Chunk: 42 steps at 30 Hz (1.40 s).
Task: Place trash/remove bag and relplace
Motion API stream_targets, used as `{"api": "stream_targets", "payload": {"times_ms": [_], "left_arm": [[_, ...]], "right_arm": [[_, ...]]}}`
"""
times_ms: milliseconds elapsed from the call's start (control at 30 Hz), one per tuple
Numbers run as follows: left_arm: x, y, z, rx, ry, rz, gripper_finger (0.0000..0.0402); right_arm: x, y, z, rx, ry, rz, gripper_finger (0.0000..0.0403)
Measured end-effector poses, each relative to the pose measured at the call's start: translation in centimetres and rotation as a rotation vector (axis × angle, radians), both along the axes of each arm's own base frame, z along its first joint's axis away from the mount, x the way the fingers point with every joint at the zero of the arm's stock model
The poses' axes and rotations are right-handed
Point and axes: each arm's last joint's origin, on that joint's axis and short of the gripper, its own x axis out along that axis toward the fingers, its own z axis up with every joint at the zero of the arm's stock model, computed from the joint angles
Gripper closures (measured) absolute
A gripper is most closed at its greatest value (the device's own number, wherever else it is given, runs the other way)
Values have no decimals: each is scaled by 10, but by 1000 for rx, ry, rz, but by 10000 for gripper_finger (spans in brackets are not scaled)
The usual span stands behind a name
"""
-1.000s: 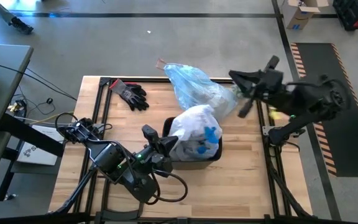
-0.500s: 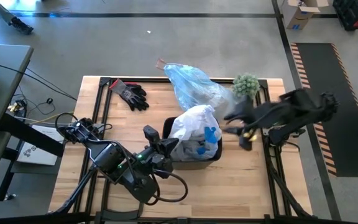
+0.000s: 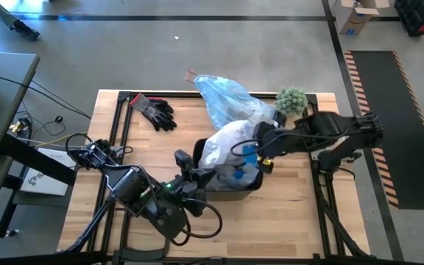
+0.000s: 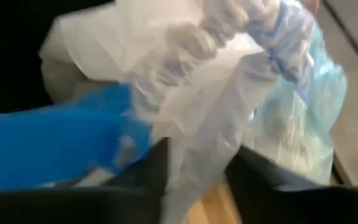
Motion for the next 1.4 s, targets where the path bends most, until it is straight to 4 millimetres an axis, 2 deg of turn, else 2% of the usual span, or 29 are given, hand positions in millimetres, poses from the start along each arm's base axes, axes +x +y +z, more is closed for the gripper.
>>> {"api": "stream_targets", "payload": {"times_ms": [67,100,333,433,533,667,767,867,967,1200,1400], "left_arm": [[4,0,5,37,-21,5,401],[6,1,8,60,-35,12,401],[23,6,30,242,-29,-75,393],[28,11,34,321,7,-119,376],[33,19,35,340,14,-107,351],[40,31,35,300,-10,-78,304],[44,36,34,260,-16,-155,263],[47,37,30,238,11,-270,227],[49,45,24,234,63,-259,203],[48,80,2,248,295,-114,193],[38,101,-14,229,456,-11,196]], "right_arm": [[1,-1,6,-51,-52,31,369],[0,-1,11,-88,-93,44,384],[-4,3,68,-309,-437,71,400],[-10,2,91,-298,-541,160,400],[-18,-3,99,-219,-541,280,402],[-26,-10,94,-109,-456,283,402],[-24,-16,81,-73,-362,257,403],[-15,-21,65,-24,-278,250,403],[-4,-23,52,30,-249,280,403],[6,-21,48,85,-292,364,403],[0,-21,55,118,-342,403,403]]}}
